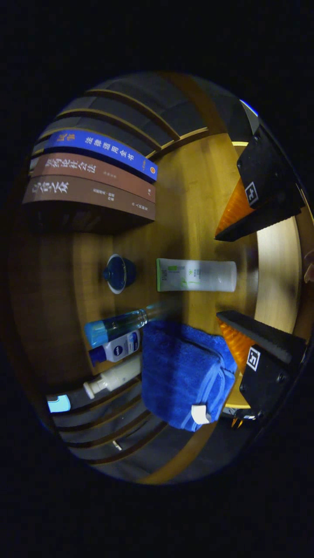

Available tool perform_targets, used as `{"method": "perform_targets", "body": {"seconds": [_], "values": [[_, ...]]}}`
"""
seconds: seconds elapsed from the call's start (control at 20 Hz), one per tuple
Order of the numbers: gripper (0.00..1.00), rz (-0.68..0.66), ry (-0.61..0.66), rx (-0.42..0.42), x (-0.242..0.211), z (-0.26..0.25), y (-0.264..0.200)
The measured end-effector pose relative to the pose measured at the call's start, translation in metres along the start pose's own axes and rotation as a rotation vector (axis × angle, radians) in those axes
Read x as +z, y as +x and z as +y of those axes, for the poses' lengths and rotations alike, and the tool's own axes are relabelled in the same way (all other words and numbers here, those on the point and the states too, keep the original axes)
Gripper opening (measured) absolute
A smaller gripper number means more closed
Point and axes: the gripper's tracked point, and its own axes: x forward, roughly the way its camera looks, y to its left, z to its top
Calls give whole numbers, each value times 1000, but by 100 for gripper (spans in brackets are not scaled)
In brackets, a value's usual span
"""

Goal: Pull open the drawer, take out the items inside it, and place them on the countertop above the cabinet.

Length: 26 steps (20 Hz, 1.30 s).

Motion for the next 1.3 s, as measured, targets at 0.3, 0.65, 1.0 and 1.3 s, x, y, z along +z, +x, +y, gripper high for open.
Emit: {"method": "perform_targets", "body": {"seconds": [0.3,0.65,1.0,1.3], "values": [[100,-199,54,67,-8,-9,-100],[100,-473,57,102,-22,-74,-223],[99,-676,-36,-36,-52,-176,-295],[99,-646,-50,-54,-124,-135,-265]]}}
